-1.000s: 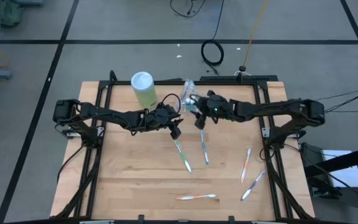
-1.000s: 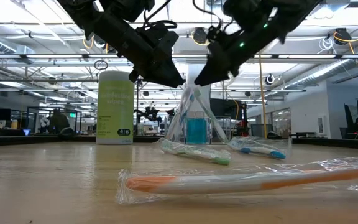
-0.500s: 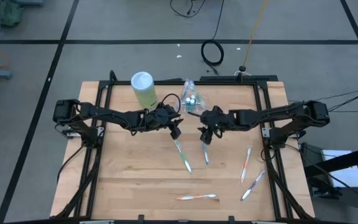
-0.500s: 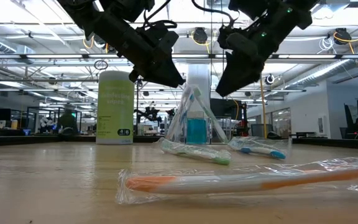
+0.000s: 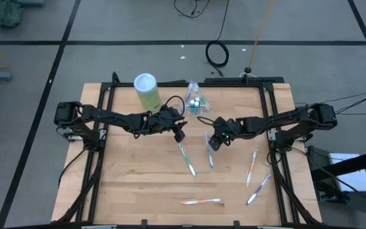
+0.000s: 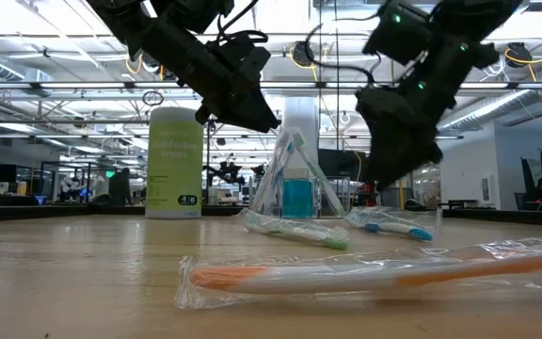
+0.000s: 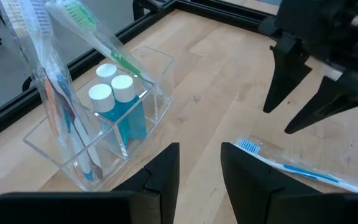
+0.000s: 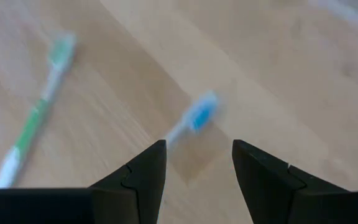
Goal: Pick & Place toothbrushing station
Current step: Put the blue toothbrush into the transparent organizer
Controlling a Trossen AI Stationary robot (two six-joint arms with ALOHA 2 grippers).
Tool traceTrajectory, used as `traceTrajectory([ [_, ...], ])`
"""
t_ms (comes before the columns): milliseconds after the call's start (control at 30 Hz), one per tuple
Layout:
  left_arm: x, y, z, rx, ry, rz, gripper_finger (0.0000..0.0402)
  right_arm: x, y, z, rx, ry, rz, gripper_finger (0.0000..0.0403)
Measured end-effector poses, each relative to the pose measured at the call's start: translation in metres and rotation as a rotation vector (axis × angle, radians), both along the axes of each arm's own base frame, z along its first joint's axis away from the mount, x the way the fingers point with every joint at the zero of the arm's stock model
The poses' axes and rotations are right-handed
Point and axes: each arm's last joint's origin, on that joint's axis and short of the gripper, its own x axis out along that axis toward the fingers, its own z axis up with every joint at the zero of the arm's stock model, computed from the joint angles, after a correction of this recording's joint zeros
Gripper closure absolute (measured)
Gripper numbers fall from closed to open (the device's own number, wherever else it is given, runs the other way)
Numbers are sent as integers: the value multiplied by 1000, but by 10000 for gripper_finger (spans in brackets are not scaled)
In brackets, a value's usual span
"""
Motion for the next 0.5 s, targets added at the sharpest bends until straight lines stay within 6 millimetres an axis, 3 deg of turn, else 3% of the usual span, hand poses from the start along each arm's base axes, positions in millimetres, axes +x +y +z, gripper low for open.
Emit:
traceTrajectory([
  [500, 0, 0, 0, 0, -4, 1, 277, -5, 1, -17, 60, -103, -56, 227],
])
